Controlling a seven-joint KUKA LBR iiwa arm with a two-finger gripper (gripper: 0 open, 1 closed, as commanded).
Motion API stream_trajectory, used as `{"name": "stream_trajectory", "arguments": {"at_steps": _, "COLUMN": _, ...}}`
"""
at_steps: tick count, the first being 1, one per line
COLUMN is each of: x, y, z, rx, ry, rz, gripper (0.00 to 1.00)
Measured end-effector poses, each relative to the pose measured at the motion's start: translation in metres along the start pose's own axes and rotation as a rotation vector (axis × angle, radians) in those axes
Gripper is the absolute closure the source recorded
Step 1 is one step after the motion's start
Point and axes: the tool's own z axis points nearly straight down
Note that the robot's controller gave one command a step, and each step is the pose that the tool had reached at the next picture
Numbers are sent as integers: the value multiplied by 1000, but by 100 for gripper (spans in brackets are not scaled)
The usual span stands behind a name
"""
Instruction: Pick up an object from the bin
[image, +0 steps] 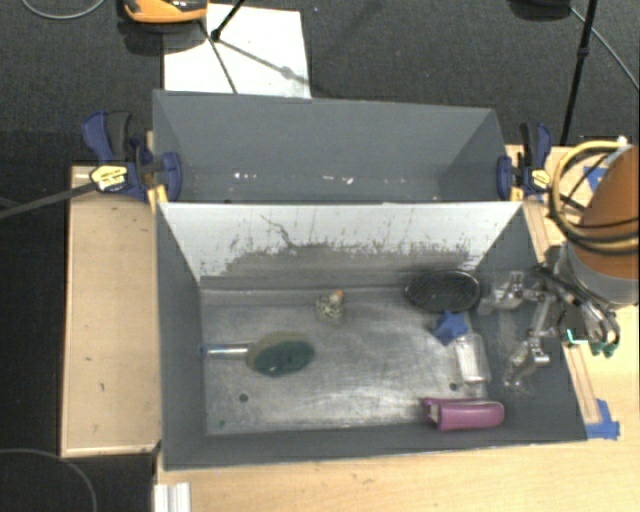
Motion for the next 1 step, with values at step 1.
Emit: {"name": "stream_trajectory", "arguments": {"at_steps": 1, "x": -51, "y": 19, "z": 167, "rx": -1, "ry": -1, "rz": -297, "gripper": 0}}
